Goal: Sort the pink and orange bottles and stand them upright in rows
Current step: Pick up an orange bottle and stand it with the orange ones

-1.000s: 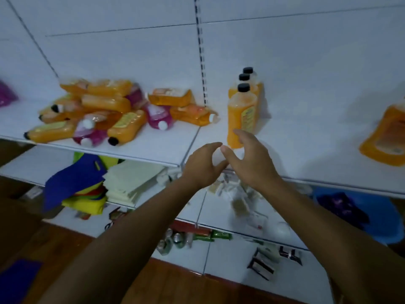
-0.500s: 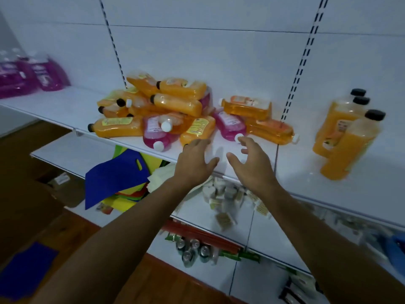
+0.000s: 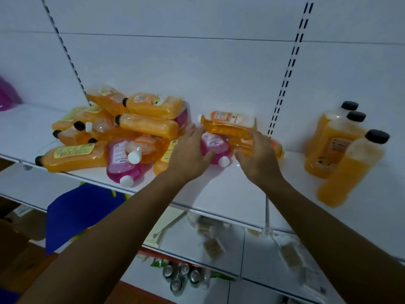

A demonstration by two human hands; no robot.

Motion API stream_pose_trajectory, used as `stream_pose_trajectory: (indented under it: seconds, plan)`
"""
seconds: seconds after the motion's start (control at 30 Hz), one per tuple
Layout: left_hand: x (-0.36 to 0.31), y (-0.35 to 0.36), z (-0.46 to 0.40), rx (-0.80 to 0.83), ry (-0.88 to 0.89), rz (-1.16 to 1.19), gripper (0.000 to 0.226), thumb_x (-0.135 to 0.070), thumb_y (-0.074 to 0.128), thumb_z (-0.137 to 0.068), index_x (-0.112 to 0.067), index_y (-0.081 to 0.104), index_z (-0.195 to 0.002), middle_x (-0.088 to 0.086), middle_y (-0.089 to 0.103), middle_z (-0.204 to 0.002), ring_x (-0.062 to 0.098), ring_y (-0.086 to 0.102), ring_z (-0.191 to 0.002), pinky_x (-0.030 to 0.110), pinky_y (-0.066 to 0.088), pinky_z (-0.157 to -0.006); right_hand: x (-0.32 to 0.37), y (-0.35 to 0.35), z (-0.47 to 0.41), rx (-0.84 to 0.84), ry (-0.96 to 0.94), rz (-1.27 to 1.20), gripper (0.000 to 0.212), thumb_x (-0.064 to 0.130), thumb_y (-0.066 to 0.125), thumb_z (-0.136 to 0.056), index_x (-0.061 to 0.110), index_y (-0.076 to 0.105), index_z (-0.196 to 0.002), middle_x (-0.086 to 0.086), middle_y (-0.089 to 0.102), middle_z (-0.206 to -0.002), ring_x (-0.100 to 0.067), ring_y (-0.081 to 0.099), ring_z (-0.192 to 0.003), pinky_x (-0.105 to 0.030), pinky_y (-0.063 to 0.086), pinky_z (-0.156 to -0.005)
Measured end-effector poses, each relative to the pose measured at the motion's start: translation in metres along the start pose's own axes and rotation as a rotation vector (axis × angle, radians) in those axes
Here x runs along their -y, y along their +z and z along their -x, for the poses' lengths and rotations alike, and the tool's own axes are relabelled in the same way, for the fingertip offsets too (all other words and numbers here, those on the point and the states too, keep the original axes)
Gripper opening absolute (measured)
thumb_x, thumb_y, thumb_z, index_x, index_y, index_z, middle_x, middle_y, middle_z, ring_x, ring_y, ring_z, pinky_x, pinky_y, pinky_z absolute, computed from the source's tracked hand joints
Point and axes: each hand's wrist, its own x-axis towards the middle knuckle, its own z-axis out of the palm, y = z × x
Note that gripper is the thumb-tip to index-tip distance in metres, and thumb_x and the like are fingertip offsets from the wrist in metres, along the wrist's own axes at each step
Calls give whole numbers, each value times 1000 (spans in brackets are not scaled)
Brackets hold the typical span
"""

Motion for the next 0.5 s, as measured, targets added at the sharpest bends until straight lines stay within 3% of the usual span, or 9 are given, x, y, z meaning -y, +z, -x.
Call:
stream_pose_trajectory:
  seconds: [0.23, 0.4, 0.5]
  plan:
    - [7, 26, -64, 33, -213, 191, 62, -45, 69, -77, -20, 44, -127, 5, 57, -126, 26, 54, -119, 50, 50, -96, -21, 11, -53, 3, 30, 43, 73, 25, 74, -83, 10, 36, -144, -15, 47, -138, -30, 45, -128, -46, 41, -106]
    - [30, 41, -94, 118, -262, 248, 109, -78, 63, -58, -18, 28, -142, 5, 50, -141, 30, 47, -131, 53, 45, -102, -17, 21, -76, 11, 64, 82, 71, 27, 67, -89, 15, 29, -149, -11, 43, -144, -30, 42, -132, -46, 39, -108]
    - [21, 38, -97, 156, -248, 289, 96, -62, 72, -72, -18, 29, -145, 3, 52, -141, 25, 51, -127, 45, 47, -102, -18, 29, -75, 3, 88, 108, 67, 28, 62, -93, 21, 28, -150, -8, 41, -149, -29, 42, -133, -48, 40, -107]
